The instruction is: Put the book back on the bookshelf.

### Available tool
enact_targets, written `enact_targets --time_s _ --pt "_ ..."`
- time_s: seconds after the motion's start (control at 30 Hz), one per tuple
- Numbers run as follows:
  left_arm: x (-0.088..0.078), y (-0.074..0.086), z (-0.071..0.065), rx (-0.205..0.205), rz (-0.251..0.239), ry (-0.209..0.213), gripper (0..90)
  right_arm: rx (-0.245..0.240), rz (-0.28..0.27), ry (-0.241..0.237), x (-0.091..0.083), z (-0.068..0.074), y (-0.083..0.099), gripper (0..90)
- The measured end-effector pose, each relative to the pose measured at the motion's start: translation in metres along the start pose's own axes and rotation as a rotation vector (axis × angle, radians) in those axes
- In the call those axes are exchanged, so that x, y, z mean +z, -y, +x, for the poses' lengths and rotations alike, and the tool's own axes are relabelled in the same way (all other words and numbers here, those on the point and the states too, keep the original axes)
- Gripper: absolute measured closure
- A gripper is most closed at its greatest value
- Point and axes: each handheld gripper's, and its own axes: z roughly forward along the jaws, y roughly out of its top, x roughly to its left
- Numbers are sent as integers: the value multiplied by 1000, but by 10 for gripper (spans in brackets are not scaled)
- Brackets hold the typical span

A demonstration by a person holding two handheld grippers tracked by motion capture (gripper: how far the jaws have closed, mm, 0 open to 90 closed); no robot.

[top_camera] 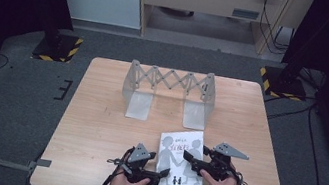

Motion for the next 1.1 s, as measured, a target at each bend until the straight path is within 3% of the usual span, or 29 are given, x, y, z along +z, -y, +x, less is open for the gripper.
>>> enact_targets --time_s 0.13,0.33,0.73,1.0,1.1 --pt "0 1 0 0 -2 0 165 9 -6 3 0 1 3 263" --pt "0 1 0 7 3 -1 165 22 33 -16 3 2 6 247" --pt "-1 0 1 7 24 1 161 -3 79 -26 13 2 8 217" --pt "-5 -2 5 8 28 -11 171 -22 57 -19 5 3 -4 227" --pt "-8 -3 8 -11 17 -11 171 -24 61 -20 5 4 -6 227"
